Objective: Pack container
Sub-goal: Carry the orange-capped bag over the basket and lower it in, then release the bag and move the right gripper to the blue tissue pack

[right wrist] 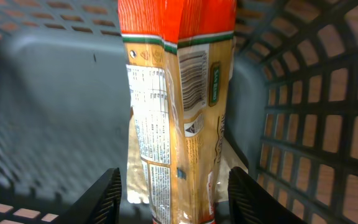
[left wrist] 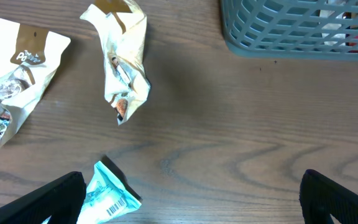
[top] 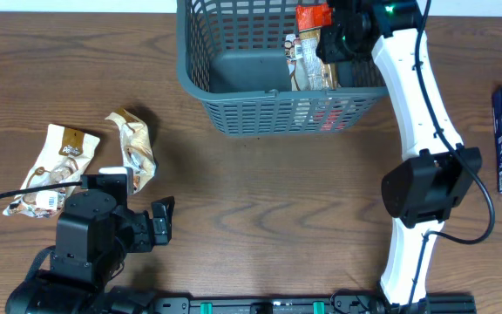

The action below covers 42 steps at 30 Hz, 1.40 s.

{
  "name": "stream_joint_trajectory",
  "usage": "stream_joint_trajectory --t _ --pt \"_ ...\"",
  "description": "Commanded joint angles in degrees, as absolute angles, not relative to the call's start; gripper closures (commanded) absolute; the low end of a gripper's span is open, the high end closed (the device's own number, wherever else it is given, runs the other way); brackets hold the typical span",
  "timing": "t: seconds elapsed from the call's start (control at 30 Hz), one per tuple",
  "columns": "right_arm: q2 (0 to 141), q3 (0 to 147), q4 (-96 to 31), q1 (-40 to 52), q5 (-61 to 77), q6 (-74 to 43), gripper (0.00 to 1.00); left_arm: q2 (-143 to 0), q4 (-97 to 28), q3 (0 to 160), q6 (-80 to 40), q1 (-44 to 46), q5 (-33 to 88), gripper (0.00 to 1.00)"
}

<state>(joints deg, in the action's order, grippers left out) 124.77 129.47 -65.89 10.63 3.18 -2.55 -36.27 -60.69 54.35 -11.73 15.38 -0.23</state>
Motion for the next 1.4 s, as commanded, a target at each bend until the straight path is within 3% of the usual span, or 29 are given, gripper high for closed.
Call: stream_joint_trajectory --t 0.0,0.13,0.3,0.63,0.77,0.97,1.17,1.37 --pt "122.6 130.6 -65.3 11.0 3.0 -2.5 0.57 -36.2 -60.8 54.8 -11.0 15.1 -0.7 0.01" --pt "122.5 131.5 -63.2 11.0 3.0 -2.4 0.54 -36.2 -60.8 54.8 -11.0 15.1 -0.7 0.01" --pt "122.4 140.5 -61.4 10.4 0.4 -2.5 0.35 -36.2 -60.8 54.8 -11.0 15.1 -0.7 0.01" --pt "122.4 168.5 -71.9 1.2 -23.2 4.4 0.01 -36.2 -60.8 54.8 -11.0 15.1 -0.7 0.01" --pt "122.4 169.6 -78.6 -7.1 -25.3 3.1 0.01 -36.2 -60.8 54.8 -11.0 15.1 -0.7 0.01" --pt "122.5 168.0 -85.1 -19.4 -23.0 -7.9 0.01 -36.2 -60.8 54.8 -11.0 15.1 -0.7 0.01" --pt "122.5 167.9 -93.3 -27.0 -20.5 -13.7 0.01 -36.2 -60.8 54.8 -11.0 15.1 -0.7 0.01" --pt "123.5 164.3 -93.4 -33.5 -11.3 -5.0 0.01 -36.2 -60.8 54.8 -11.0 15.1 -0.7 0.01"
